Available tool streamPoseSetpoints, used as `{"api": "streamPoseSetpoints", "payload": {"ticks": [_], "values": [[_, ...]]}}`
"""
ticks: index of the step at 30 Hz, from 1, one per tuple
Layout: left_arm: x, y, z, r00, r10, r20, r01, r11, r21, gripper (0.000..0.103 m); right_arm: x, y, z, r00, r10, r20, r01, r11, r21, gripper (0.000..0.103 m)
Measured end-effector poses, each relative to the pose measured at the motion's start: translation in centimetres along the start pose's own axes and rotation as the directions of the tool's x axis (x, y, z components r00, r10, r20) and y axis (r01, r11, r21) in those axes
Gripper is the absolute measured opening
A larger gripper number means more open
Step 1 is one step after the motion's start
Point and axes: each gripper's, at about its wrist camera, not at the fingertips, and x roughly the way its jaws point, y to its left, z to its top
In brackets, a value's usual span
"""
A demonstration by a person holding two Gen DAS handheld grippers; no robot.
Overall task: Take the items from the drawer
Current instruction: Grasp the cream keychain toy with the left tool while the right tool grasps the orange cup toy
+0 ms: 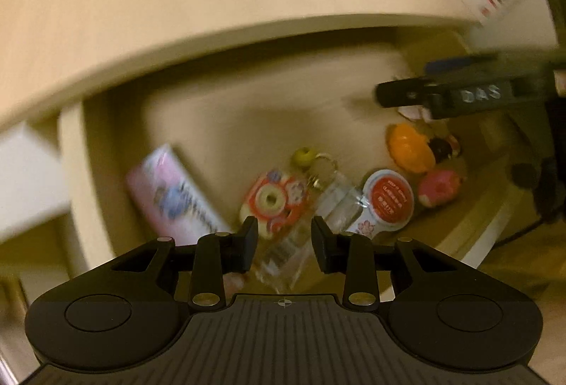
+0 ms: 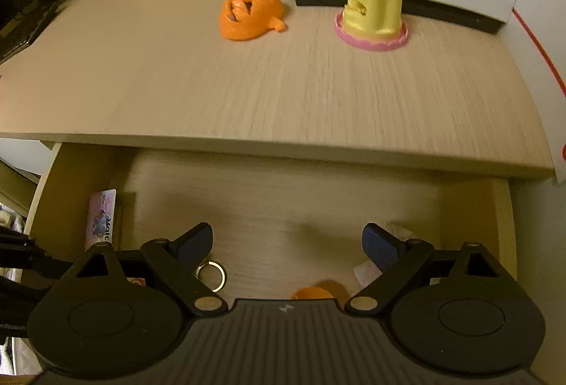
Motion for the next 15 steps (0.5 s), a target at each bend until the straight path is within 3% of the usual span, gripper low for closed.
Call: {"api": "streamPoseSetpoints", "payload": {"ticks": [3,8,11,15], "values": [[0.8,-1.0,1.1,0.998,0.057,-0.006,-0.056,0.991,0.122,0.036,0.2,0.1,-0.1,1.0,-0.007,-0.01,0.006,1.0,-0.013,0.092],[3.4,-1.8,2.3,0.99,0.112,-0.089,-0.087,0.965,0.249,0.036,0.4,-0.1,0.0,1.0,-0.008,-0.027,0.007,1.0,-0.017,0.092],[4.5,-1.5,2.3,0.985,0.11,-0.13,-0.071,0.96,0.271,0.039,0.2,-0.6,0.1,0.999,-0.016,-0.028,0.015,1.0,-0.02,0.092],[4.8,-0.8,2.9,0.987,0.068,-0.144,-0.034,0.974,0.224,0.04,-0.2,-1.2,0.1,0.999,-0.031,-0.017,0.031,0.999,-0.013,0.092]]}}
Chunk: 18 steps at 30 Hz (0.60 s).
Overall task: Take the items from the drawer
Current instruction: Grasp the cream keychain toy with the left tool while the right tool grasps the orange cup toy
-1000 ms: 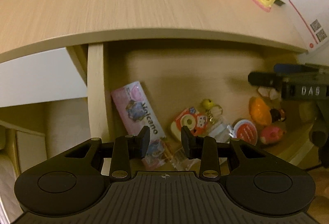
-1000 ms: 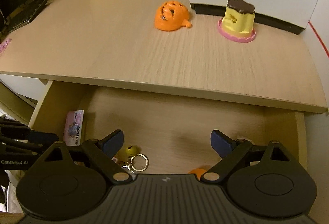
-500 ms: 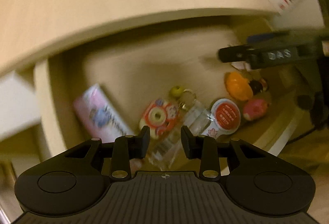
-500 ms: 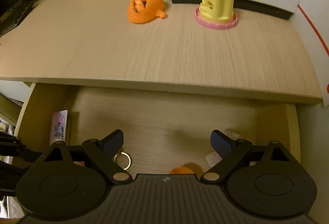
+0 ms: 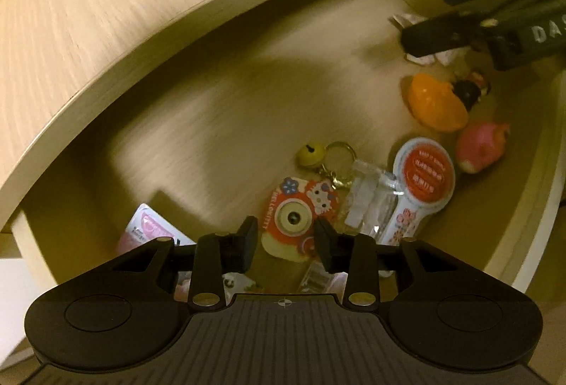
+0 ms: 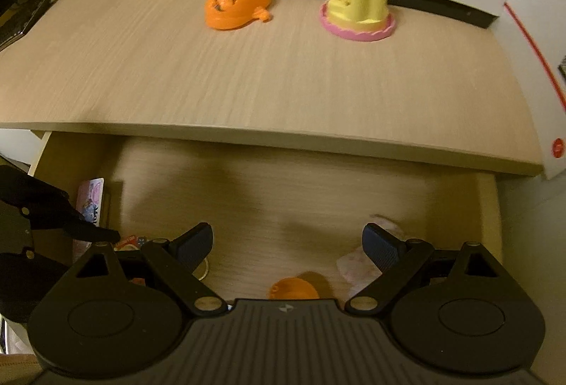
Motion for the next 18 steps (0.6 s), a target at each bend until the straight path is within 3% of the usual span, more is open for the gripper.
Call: {"api": "streamPoseSetpoints", "payload": {"ticks": [1,5,8,10,14,16,18], "values": [[0.0,0.1,0.1,1.0,-0.015,-0.004,0.015,1.0,-0.012,0.037,-0.1,-0.2,0.0,1.0,-0.004,0.0,0.004,1.0,0.006,0.092],[0.5,0.0,-0.5,0.992,-0.122,-0.027,0.121,0.992,-0.027,0.041,-0.9,-1.1,0.1,1.0,0.003,-0.005,-0.003,0.999,0.047,0.092],[0.9,-0.2,-0.7,0.993,-0.12,-0.004,0.12,0.992,-0.036,0.05,-1.8,-1.6,0.0,1.0,0.018,0.0,-0.018,0.997,0.077,0.092],[1.0,-0.5,-0.4,0.995,-0.099,0.024,0.1,0.994,-0.04,0.049,-2.3,-1.7,-0.3,1.0,0.003,0.003,-0.004,0.997,0.076,0.092],[1.8,-1.5,0.8,0.997,-0.047,0.061,0.05,0.998,-0.034,0.041,-2.4,-2.0,-1.0,0.999,-0.041,-0.021,0.042,0.998,0.055,0.092],[1.9,-1.3,1.3,0.997,-0.048,0.068,0.053,0.996,-0.07,0.027,-2.2,-1.7,-1.6,0.997,-0.056,-0.045,0.057,0.998,0.032,0.092],[1.9,-0.6,1.5,0.995,-0.062,0.073,0.071,0.989,-0.129,0.023,-1.4,-1.0,-2.3,0.995,-0.054,-0.085,0.053,0.999,-0.007,0.092]]}}
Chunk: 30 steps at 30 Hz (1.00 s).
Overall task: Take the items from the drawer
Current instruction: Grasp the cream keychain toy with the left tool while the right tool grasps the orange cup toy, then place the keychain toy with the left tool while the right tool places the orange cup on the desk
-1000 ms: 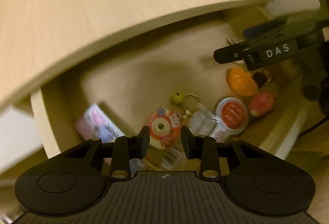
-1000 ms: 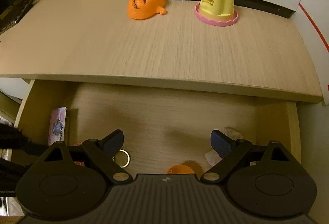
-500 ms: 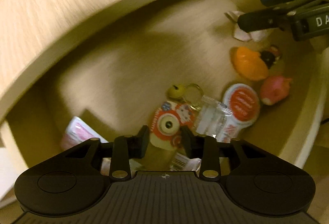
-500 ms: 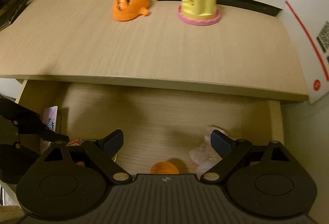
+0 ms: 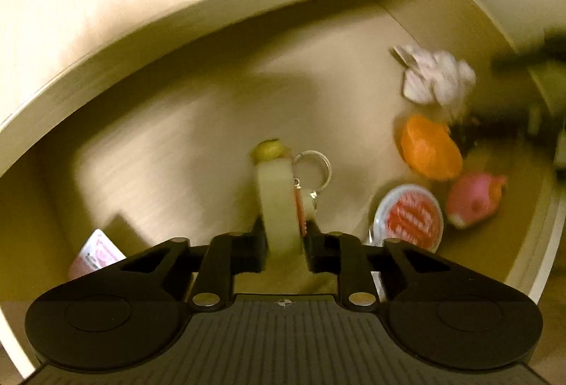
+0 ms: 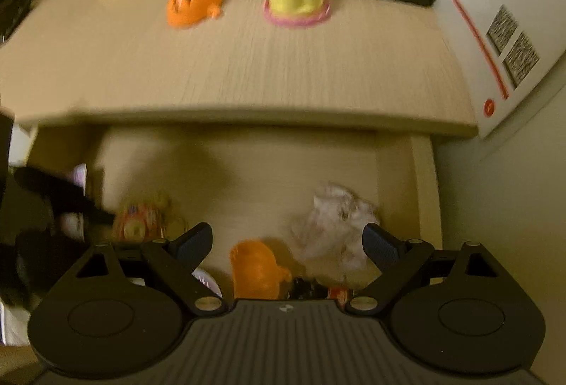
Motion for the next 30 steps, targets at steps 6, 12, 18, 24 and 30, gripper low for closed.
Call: {"api": "streamPoseSetpoints", "payload": {"ticks": [6,12,18,24,30], "values": [[-0.9,1.9,-0.7,0.999,-0.023,0.034,0.026,0.996,-0.08,0.022,3.5,2.6,-0.9,0.994,0.024,-0.109,-0.036,0.993,-0.11,0.08],[-0.2,1.5,-1.1,0.998,-0.027,0.052,0.032,0.993,-0.118,0.022,6.4,2.8,-0.1,0.979,0.003,-0.202,-0.025,0.994,-0.106,0.06],[-1.2,0.5,-1.5,0.997,-0.028,0.066,0.035,0.994,-0.1,0.022,6.1,3.4,0.0,0.979,0.022,-0.202,-0.049,0.99,-0.132,0.051],[-3.3,-1.1,-2.6,0.993,-0.032,0.115,0.037,0.999,-0.039,0.022,4.3,4.2,-0.5,0.985,0.037,-0.169,-0.065,0.984,-0.163,0.051],[-7.9,-2.7,-2.9,0.979,-0.054,0.196,0.05,0.998,0.027,0.022,0.2,3.3,-0.6,0.995,0.068,-0.07,-0.076,0.99,-0.116,0.05]]}}
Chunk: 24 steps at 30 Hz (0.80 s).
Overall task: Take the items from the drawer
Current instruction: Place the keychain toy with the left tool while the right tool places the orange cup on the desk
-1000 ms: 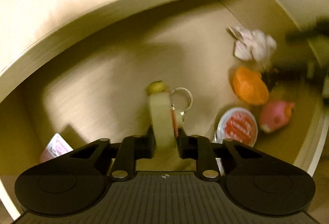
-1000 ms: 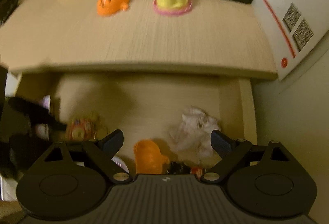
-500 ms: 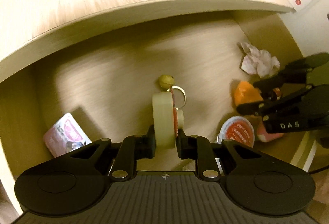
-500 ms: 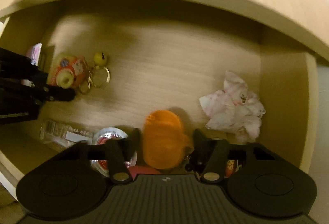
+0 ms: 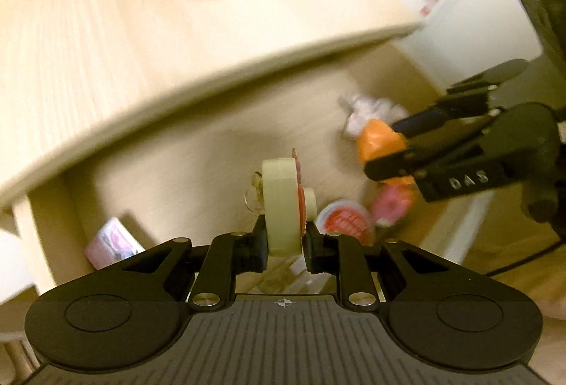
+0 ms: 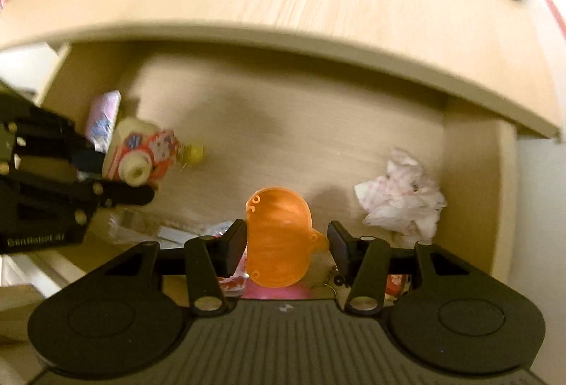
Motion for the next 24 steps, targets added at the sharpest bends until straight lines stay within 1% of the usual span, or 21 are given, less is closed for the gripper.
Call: {"api": "streamPoseSetpoints", "payload": {"ticks": [3,5,7,9,11,13,15,17,18,20,22,24], "values": [[-3.7,-0.7,2.0,0.995,-0.024,0.095,0.022,0.999,0.024,0.022,-2.8,-0.7,0.7,0.996,0.01,0.094,-0.013,0.999,0.032,0.05],[-6.4,-1.0,4.0,0.983,-0.022,0.182,0.015,0.999,0.043,0.022,-5.3,-1.1,1.4,0.985,0.016,0.171,-0.025,0.998,0.055,0.05],[-8.9,-0.9,6.2,0.962,-0.016,0.271,0.004,0.999,0.046,0.022,-8.2,-1.6,2.3,0.964,0.015,0.266,-0.036,0.997,0.074,0.05],[-10.4,-0.8,8.1,0.941,-0.013,0.338,-0.001,0.999,0.042,0.022,-10.7,-2.4,3.4,0.937,-0.005,0.348,-0.029,0.995,0.093,0.05],[-10.9,-0.7,10.1,0.926,0.0,0.378,-0.015,0.999,0.036,0.022,-12.8,-3.4,4.7,0.911,-0.027,0.411,-0.022,0.993,0.114,0.05],[-10.5,-0.1,11.6,0.917,0.02,0.399,-0.027,1.0,0.013,0.022,-14.1,-4.5,5.9,0.885,-0.062,0.462,0.001,0.991,0.131,0.05],[-9.2,0.9,12.7,0.917,0.014,0.399,-0.002,1.0,-0.031,0.022,-14.4,-5.3,6.8,0.869,-0.101,0.484,0.03,0.988,0.152,0.05],[-6.9,1.5,13.3,0.925,0.026,0.379,-0.001,0.998,-0.066,0.022,-13.6,-6.3,7.3,0.868,-0.108,0.484,0.027,0.985,0.172,0.05],[-5.6,2.0,13.4,0.933,0.037,0.359,-0.007,0.997,-0.083,0.022,-12.9,-6.8,7.6,0.87,-0.107,0.481,0.021,0.983,0.181,0.05],[-3.2,2.9,13.8,0.95,0.053,0.309,-0.016,0.993,-0.121,0.022,-10.4,-7.2,8.2,0.881,-0.116,0.458,0.026,0.98,0.198,0.05],[-1.1,3.8,13.9,0.962,0.073,0.263,-0.03,0.986,-0.162,0.023,-7.7,-7.7,8.8,0.898,-0.135,0.42,0.048,0.976,0.211,0.05],[-0.1,4.5,13.5,0.972,0.083,0.219,-0.04,0.98,-0.193,0.023,-5.7,-7.9,9.2,0.91,-0.141,0.391,0.063,0.976,0.207,0.05]]}}
